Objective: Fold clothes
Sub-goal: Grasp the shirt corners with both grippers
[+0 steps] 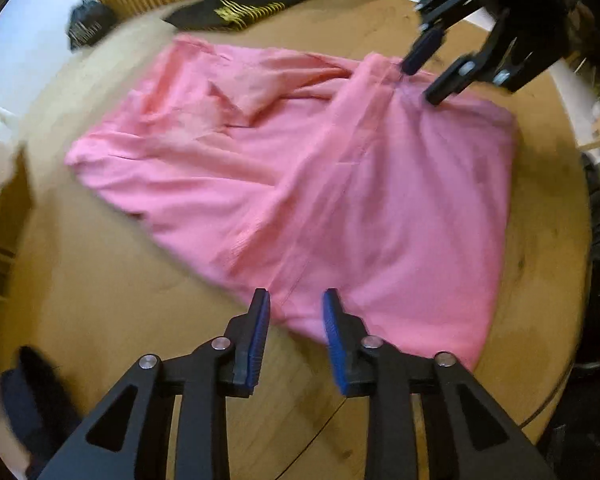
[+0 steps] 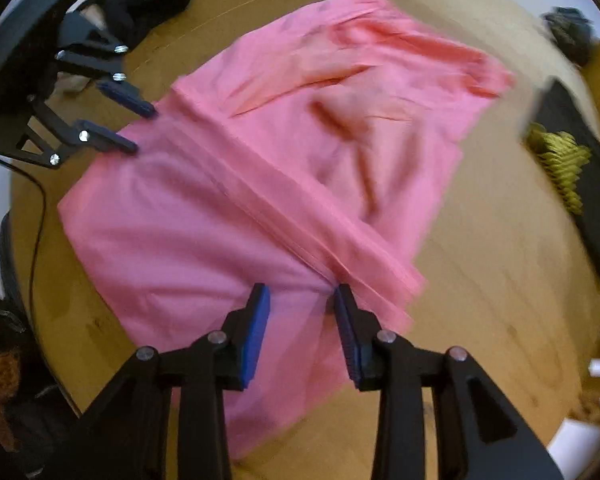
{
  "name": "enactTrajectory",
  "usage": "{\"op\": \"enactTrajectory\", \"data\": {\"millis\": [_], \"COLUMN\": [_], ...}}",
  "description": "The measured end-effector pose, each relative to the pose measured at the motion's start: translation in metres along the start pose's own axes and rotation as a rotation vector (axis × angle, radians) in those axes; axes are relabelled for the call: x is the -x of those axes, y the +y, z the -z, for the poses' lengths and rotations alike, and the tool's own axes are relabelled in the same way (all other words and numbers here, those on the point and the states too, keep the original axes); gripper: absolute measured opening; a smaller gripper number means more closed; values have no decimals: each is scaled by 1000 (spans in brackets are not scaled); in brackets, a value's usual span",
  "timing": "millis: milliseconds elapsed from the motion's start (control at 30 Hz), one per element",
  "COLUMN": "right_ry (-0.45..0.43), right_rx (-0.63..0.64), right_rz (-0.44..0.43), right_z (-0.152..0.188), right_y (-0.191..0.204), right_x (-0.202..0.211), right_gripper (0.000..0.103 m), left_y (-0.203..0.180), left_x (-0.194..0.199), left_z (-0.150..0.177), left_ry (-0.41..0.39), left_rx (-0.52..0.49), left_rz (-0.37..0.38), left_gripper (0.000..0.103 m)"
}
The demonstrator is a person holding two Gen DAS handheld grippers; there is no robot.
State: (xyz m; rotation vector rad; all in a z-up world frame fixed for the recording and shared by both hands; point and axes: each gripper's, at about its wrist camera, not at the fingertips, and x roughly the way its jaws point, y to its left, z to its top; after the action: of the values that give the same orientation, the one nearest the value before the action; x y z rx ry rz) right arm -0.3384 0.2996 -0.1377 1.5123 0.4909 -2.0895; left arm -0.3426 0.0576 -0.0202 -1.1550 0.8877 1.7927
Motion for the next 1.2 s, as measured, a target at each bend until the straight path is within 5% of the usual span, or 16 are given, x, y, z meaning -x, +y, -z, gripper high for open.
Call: {"op": "enactTrajectory", "data": {"millis": [267,800,900,1000,1200], "right_ry": [-76,-33,-15,-28,-31], "right_rx": [187,228,230,219,239], "right_rz": [-48,8,11,-1,35], "right_z": [57,55,51,53,33], "right_y": [65,39,36,32,31], "right_x": [20,-15,-22,-21,-35], "right_gripper": [34,35,35,35,35], "left_y": [-71,-67,-67,-60,-52], "left_x": [45,5,3,1,2], "left_z": [29,36,33,29,32], "left_ry": [-102,16,37,56,42], "left_rx": [-173,-149,-174,-169,-122], "left_rz": [77,116,127,119,146], "left_gripper": [36,39,32,11,8]}}
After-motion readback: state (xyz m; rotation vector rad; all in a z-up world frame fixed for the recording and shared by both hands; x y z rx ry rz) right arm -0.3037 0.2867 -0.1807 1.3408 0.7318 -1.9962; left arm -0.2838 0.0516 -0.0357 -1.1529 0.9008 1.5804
